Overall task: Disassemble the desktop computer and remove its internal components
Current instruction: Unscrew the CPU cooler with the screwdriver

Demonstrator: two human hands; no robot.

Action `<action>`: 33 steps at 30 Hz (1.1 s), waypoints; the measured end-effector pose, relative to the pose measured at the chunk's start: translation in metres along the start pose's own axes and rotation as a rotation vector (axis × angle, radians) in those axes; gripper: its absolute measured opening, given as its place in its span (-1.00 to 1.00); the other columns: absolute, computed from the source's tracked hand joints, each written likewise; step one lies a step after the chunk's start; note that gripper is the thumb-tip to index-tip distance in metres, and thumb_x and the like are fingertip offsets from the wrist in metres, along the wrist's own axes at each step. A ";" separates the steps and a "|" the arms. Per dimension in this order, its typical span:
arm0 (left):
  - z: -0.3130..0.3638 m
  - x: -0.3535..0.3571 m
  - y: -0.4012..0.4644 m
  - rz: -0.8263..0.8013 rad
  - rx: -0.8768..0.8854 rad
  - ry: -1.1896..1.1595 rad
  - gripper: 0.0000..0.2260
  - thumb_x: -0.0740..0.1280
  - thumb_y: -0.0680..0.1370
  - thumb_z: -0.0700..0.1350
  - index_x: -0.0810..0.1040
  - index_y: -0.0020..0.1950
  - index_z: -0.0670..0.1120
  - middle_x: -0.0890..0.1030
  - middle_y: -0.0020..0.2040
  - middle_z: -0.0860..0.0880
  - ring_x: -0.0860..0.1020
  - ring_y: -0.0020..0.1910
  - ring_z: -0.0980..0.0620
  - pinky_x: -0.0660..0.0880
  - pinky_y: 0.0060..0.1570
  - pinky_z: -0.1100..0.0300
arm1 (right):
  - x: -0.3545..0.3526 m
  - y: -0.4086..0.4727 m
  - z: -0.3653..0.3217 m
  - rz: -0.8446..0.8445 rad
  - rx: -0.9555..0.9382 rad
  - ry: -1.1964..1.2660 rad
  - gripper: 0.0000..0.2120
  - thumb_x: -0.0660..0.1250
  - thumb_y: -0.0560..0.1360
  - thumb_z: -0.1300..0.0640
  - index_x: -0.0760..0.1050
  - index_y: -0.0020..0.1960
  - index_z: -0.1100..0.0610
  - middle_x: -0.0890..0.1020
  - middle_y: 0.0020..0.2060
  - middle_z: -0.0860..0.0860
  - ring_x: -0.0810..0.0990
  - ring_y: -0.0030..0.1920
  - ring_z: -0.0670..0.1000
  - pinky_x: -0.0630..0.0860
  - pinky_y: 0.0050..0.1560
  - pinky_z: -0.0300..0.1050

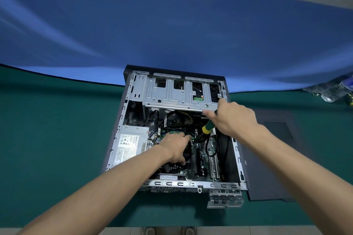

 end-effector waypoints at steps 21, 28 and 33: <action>-0.002 0.003 0.002 0.005 0.008 0.002 -0.20 0.52 0.35 0.06 0.21 0.47 -0.11 0.38 0.37 -0.14 0.35 0.36 -0.14 0.30 0.34 -0.03 | 0.005 -0.001 0.002 -0.104 -0.059 0.152 -0.82 0.24 0.53 -0.01 0.35 -0.06 0.10 0.50 -0.23 0.03 0.47 -0.26 0.06 0.33 -0.32 -0.12; -0.002 0.002 0.001 0.015 0.017 0.005 -0.20 0.52 0.35 0.06 0.21 0.46 -0.11 0.40 0.35 -0.13 0.38 0.34 -0.14 0.32 0.33 -0.03 | 0.010 -0.005 0.014 -0.034 0.035 0.192 -0.70 0.21 0.54 -0.13 0.41 -0.04 0.13 0.58 -0.24 0.07 0.57 -0.33 0.09 0.50 -0.26 -0.10; -0.001 -0.001 0.002 0.019 0.024 0.016 -0.20 0.52 0.34 0.08 0.23 0.46 -0.11 0.43 0.32 -0.12 0.41 0.30 -0.13 0.36 0.29 -0.03 | 0.014 -0.009 0.011 -0.064 -0.131 0.367 -0.83 0.37 0.44 0.18 0.41 -0.07 -0.01 0.52 -0.19 -0.06 0.49 -0.22 -0.02 0.33 -0.34 -0.16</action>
Point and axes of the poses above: each hand's wrist, its own y-axis towards the middle knuckle, its own x-axis out of the palm, z = x × y, the point moved 6 cm from there along y, towards the middle knuckle
